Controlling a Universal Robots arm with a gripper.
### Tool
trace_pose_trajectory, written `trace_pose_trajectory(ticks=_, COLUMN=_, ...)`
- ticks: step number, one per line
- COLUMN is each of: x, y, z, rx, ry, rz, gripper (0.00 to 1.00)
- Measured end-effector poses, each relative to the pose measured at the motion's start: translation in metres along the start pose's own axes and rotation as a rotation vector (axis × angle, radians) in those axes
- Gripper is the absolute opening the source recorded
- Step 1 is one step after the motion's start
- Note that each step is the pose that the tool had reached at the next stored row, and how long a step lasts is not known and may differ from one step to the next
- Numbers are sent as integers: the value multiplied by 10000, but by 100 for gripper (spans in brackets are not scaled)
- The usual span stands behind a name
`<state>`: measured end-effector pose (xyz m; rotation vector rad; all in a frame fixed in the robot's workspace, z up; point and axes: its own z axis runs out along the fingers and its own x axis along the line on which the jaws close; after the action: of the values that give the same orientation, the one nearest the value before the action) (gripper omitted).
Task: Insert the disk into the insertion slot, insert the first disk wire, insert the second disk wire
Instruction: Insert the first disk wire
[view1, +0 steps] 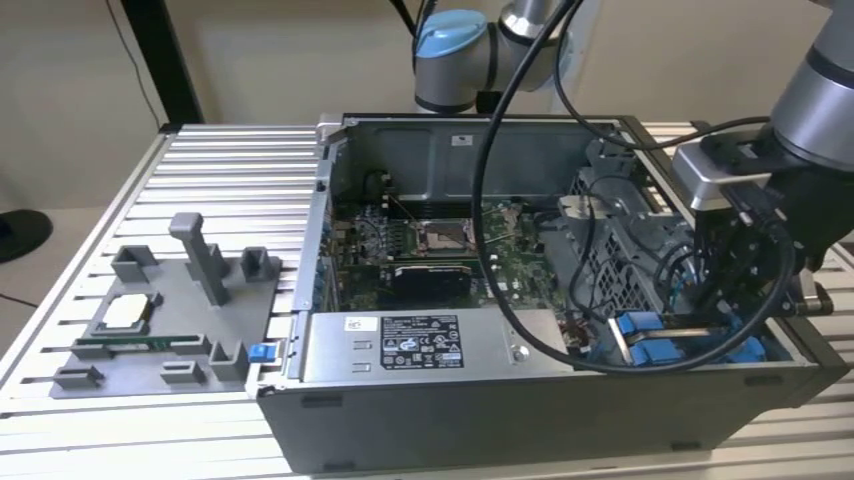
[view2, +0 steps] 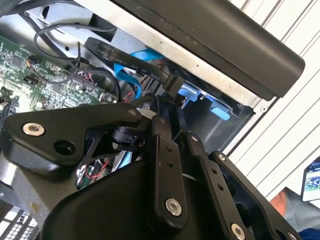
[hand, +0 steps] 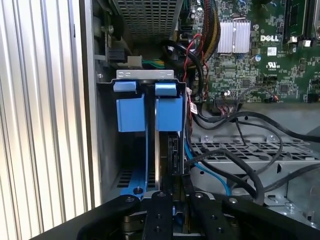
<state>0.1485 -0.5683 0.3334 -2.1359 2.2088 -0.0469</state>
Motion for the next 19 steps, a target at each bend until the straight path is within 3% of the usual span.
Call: trace_pose_trajectory(ticks=19, x=0, y=3, z=35, rx=-2, ry=-5, rz=1, gripper=0)
